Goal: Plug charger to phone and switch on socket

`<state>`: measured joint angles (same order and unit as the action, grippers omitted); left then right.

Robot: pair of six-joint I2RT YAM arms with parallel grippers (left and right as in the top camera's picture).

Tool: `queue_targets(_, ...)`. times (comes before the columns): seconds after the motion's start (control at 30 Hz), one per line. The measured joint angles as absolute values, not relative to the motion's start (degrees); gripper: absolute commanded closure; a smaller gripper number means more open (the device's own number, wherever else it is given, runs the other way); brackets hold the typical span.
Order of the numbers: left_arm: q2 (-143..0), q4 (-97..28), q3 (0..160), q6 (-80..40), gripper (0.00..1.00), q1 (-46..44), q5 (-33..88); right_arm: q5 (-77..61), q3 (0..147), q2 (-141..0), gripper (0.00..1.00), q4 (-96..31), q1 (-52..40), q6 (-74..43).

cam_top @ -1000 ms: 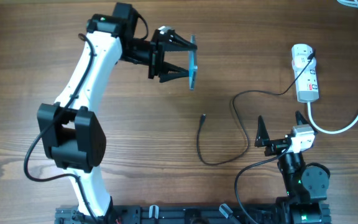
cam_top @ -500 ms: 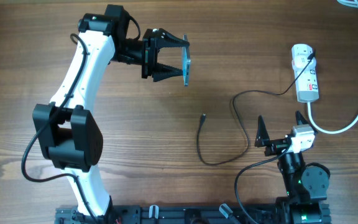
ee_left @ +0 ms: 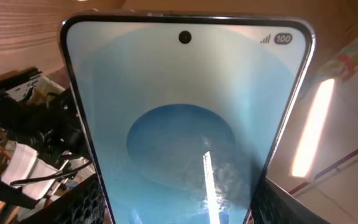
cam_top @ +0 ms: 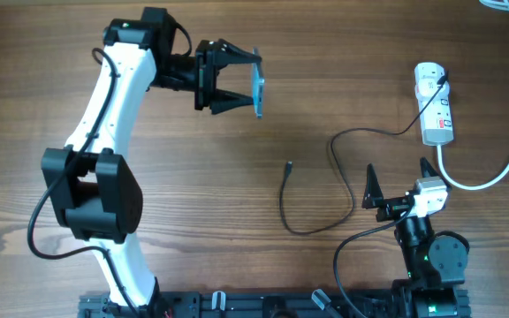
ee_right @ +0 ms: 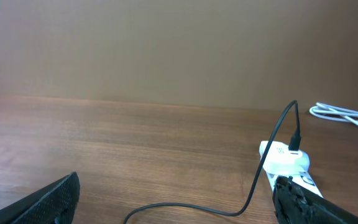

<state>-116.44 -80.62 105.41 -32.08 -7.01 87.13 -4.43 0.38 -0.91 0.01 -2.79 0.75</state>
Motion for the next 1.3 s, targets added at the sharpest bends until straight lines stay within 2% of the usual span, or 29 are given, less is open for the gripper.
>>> queue_targets(0.1,-116.4,-81.0,105.4,-32.1,0.35,-5.8,87.1,-7.1,0.4,-0.9,0.00,0.1,-2.8,-5.4)
queue_targets(0.13,-116.4,-81.0,105.4,-32.1,0.35,-5.7,87.1,-8.8,0.4,-0.9,0.00,0.4,-2.8,-13.1)
queue_targets(0.3,-115.8,-81.3,105.4,-32.1,0.35,-5.6,87.1,-11.4,0.4,-1.5,0.00,1.7,-2.8,-35.3)
queue_targets(0.43,-115.5,-81.9,105.4,-32.1,0.35,-5.6,87.2,-14.2,0.5,-1.9,0.00,9.1,-2.8,-42.8)
queue_targets(0.53,-115.5,-81.9,105.4,-32.1,0.35,-5.6,87.2,-15.2,3.7,-2.4,0.00,7.7,-2.8,-41.3)
queue_targets(0.6,-115.5,-81.9,105.4,-32.1,0.36,-5.6,87.2,-15.0,10.3,-4.4,0.00,1.5,-2.8,-37.5)
queue_targets(0.73,-115.5,-81.9,105.4,-32.1,0.36,-5.6,87.1,-11.4,29.0,-13.7,0.00,-18.2,-2.8,-28.2)
queue_targets(0.87,-115.5,-81.9,105.4,-32.1,0.36,-5.6,87.4,-10.4,42.6,-29.3,0.00,-34.4,-2.8,-21.9)
queue_targets(1.3,-115.5,-81.9,105.4,-32.1,0.36,-5.6,87.4,-6.9,44.1,-48.8,0.00,-40.3,-2.8,-22.9)
